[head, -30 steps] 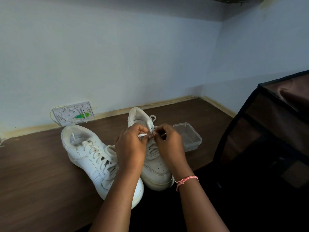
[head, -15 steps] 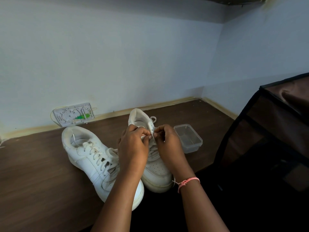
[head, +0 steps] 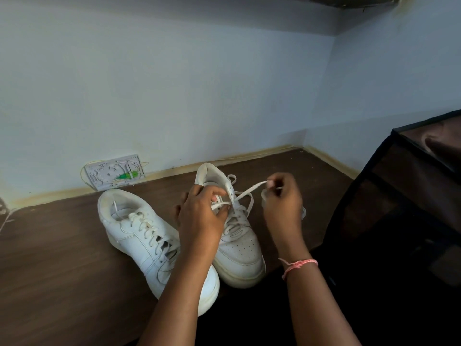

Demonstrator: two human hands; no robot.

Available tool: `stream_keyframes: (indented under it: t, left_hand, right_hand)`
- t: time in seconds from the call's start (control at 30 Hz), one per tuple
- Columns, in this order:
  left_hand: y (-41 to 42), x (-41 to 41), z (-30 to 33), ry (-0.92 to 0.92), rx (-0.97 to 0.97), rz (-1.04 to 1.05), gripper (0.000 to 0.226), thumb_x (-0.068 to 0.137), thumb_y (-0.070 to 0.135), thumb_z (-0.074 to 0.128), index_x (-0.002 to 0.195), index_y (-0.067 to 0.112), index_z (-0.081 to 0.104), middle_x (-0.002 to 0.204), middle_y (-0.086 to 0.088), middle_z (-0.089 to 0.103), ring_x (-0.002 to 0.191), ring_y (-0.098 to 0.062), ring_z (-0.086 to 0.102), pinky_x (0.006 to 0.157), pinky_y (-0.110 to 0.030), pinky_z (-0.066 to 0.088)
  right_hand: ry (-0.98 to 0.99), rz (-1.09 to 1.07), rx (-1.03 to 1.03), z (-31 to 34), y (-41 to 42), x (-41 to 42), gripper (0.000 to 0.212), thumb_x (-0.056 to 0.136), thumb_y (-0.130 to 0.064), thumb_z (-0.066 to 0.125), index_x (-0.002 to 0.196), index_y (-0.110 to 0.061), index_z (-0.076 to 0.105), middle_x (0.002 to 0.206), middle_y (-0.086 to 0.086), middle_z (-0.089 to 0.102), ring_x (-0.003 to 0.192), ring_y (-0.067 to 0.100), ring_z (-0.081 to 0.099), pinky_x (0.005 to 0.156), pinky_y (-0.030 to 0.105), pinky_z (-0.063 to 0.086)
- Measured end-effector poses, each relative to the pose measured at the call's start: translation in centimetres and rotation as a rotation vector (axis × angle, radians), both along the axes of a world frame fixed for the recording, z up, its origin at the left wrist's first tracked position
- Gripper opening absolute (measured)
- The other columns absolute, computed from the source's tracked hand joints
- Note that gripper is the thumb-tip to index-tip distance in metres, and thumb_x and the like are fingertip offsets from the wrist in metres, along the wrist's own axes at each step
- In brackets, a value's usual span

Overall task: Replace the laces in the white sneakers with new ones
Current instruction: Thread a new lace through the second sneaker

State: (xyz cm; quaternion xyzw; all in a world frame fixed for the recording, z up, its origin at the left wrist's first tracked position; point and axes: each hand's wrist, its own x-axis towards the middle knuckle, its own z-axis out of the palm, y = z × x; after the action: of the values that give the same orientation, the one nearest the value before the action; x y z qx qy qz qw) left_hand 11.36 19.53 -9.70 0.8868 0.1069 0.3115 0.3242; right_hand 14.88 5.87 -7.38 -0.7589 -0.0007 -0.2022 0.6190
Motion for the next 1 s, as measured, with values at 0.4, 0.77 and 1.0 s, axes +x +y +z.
stream_keyframes:
  t: [0.4,0.77,1.0]
  left_hand:
    - [0.1,0.9,1.0,-0.199,-0.132,-0.227,0.01,0.082,0.04,0.07,0.09,0.042,0.064,0.095,0.022,0.056,0.095,-0.016,0.06,0.085,-0.053,0.047]
    - [0.7,-0.2,2.6,-0.044,-0.21,-0.195,0.035,0.085,0.041,0.069,0.115,0.055,0.057,0.102,0.024,0.056,0.108,-0.015,0.056,0.095,-0.046,0.044]
    - [0.0,0.4,1.2,-0.043,-0.136,-0.211,0.008,0.088,0.036,0.067,0.085,0.044,0.066,0.092,0.024,0.053,0.102,-0.012,0.054,0.09,-0.049,0.046]
  right_hand:
    - [0.08,0.407,0.398,3.5,0.0,-1.1,0.026,0.1,-0.001,0.042,0.117,-0.02,0.045,0.104,0.009,0.067,0.073,0.022,0.065,0.053,0.025,0.049]
    - [0.027,0.353,0.085,3.7,0.0,-1.9,0.01,0.094,-0.013,0.062,0.091,-0.007,0.07,0.07,-0.002,0.066,0.059,0.006,0.061,0.053,0.023,0.049]
    - [0.058,0.544,0.557,5.2,-1.2,-1.7,0.015,0.099,-0.004,0.049,0.098,-0.007,0.064,0.098,0.019,0.071,0.084,0.025,0.069,0.064,0.026,0.054]
